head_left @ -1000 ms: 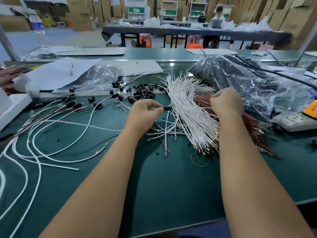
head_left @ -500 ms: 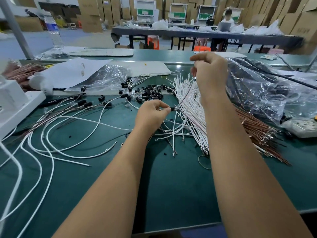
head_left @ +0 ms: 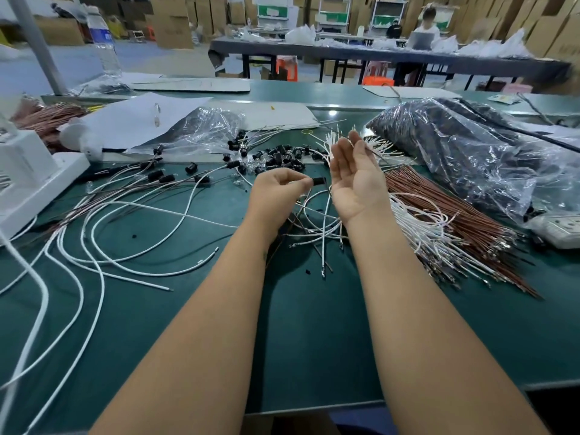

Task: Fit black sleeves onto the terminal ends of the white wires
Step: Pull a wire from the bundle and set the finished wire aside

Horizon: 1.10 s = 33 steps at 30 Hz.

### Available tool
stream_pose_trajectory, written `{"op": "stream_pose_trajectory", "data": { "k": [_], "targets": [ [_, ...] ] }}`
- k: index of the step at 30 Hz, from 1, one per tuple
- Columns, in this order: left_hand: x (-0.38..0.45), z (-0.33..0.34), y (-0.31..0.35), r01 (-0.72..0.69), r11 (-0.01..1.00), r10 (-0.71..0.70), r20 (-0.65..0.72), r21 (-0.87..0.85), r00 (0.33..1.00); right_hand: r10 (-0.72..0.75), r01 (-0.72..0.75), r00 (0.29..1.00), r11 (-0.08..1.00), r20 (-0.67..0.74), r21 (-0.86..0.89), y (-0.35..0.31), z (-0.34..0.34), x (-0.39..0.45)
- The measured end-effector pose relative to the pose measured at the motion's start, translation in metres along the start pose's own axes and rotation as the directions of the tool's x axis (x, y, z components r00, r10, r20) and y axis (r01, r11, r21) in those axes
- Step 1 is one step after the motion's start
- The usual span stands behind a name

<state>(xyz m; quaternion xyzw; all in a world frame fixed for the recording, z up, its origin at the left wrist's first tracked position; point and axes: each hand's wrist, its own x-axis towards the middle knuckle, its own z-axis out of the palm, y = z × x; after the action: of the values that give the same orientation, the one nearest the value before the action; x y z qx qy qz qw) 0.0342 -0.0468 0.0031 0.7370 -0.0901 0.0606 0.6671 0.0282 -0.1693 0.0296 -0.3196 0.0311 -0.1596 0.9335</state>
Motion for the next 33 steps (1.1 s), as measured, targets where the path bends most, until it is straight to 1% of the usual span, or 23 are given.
{"op": "stream_pose_trajectory", "data": {
  "k": [3, 5, 7, 8, 10, 14, 19, 23, 25, 30, 33],
  "targets": [
    [-0.001, -0.009, 0.004, 0.066, 0.989, -0.070, -0.025, -0.136, 0.997, 0.026, -0.028, 0.999, 0.996, -0.025, -0.090, 0.005, -0.006, 0.000],
    [0.000, -0.015, 0.005, 0.121, 0.958, -0.137, -0.044, -0.258, 0.990, 0.049, -0.054, 0.998, 0.988, -0.044, -0.144, 0.008, -0.008, 0.001],
    [0.001, -0.021, 0.005, 0.135, 0.934, -0.172, -0.084, -0.331, 0.981, 0.046, -0.058, 0.996, 0.980, -0.071, -0.188, 0.011, -0.008, 0.002],
    [0.002, -0.022, 0.005, 0.128, 0.936, -0.172, -0.108, -0.329, 0.979, 0.028, -0.046, 0.996, 0.976, -0.086, -0.214, 0.012, -0.008, 0.002],
    [0.002, -0.023, 0.005, 0.111, 0.958, -0.149, -0.129, -0.266, 0.980, -0.031, 0.004, 0.995, 0.961, -0.096, -0.275, 0.015, -0.007, 0.003],
    [0.004, -0.022, 0.003, 0.096, 0.986, -0.113, -0.119, -0.138, 0.987, -0.138, 0.111, 0.989, 0.924, -0.048, -0.367, 0.018, -0.004, 0.002],
    [0.005, -0.022, 0.002, 0.095, 0.990, -0.108, -0.122, -0.108, 0.987, -0.209, 0.180, 0.977, 0.894, -0.029, -0.411, 0.020, -0.003, 0.003],
    [0.005, -0.021, 0.002, 0.084, 0.993, -0.093, -0.115, -0.080, 0.989, -0.234, 0.206, 0.972, 0.892, -0.021, -0.403, 0.021, -0.003, 0.005],
    [0.004, -0.020, 0.002, 0.077, 0.995, -0.084, -0.111, -0.068, 0.990, -0.240, 0.214, 0.971, 0.877, -0.006, -0.429, 0.022, -0.004, 0.006],
    [0.003, -0.018, 0.003, 0.060, 0.997, -0.065, -0.097, -0.055, 0.993, -0.229, 0.223, 0.971, 0.775, 0.066, -0.591, 0.026, -0.004, 0.006],
    [0.002, -0.017, 0.004, -0.007, 0.998, 0.000, -0.102, -0.062, 0.995, -0.147, 0.192, 0.981, 0.716, 0.123, -0.671, 0.029, -0.004, 0.004]
  ]
}}
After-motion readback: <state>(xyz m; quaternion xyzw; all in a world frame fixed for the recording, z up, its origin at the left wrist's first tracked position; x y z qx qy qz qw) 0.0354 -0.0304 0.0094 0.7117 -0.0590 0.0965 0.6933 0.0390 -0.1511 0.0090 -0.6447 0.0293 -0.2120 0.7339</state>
